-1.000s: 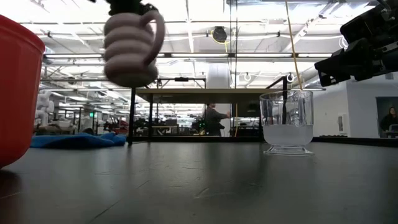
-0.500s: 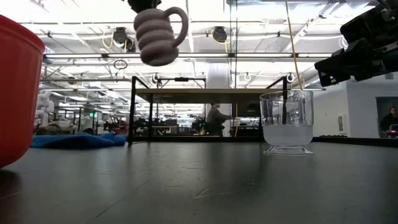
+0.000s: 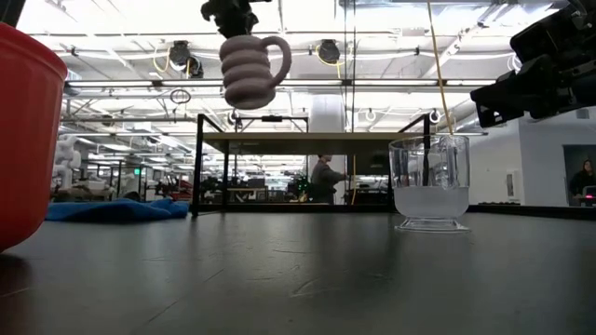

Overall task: Stack small to large cups/mugs on shelf
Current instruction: Put the purple mug on the shelf

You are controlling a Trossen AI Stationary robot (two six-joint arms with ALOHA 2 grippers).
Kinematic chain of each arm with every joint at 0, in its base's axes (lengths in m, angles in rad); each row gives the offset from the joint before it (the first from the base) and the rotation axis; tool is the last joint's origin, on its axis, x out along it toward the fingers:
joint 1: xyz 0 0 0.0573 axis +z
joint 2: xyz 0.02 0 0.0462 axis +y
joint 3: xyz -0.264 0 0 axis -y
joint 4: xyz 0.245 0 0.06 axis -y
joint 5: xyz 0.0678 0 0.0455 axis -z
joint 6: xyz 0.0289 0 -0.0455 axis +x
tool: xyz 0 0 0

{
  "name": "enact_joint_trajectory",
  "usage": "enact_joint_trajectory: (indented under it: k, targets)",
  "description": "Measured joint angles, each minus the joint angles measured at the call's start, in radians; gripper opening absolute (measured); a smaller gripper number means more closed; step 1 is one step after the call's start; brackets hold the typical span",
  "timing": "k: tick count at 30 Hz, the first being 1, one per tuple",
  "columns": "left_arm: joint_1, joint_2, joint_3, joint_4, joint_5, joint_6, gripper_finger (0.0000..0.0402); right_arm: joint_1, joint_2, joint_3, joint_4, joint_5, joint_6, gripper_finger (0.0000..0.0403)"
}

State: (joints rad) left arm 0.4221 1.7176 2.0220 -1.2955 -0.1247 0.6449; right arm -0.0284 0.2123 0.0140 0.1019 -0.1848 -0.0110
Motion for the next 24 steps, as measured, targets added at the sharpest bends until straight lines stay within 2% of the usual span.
enact_joint_trajectory:
  k: [5, 9, 24]
  targets:
    - [0.026, -0.012, 0.049, 0.003, -0.029, 0.024, 0.0009, 0.000, 0.000, 0.000, 0.004, 0.000, -0.004, 0.0000]
    - [0.047, -0.015, 0.088, 0.008, -0.015, 0.028, 0.0009, 0.000, 0.000, 0.000, 0.004, 0.000, -0.004, 0.0000]
    - [0.128, 0.017, 0.094, -0.002, -0.002, 0.185, 0.0009, 0.000, 0.000, 0.000, 0.015, 0.000, -0.028, 0.0000]
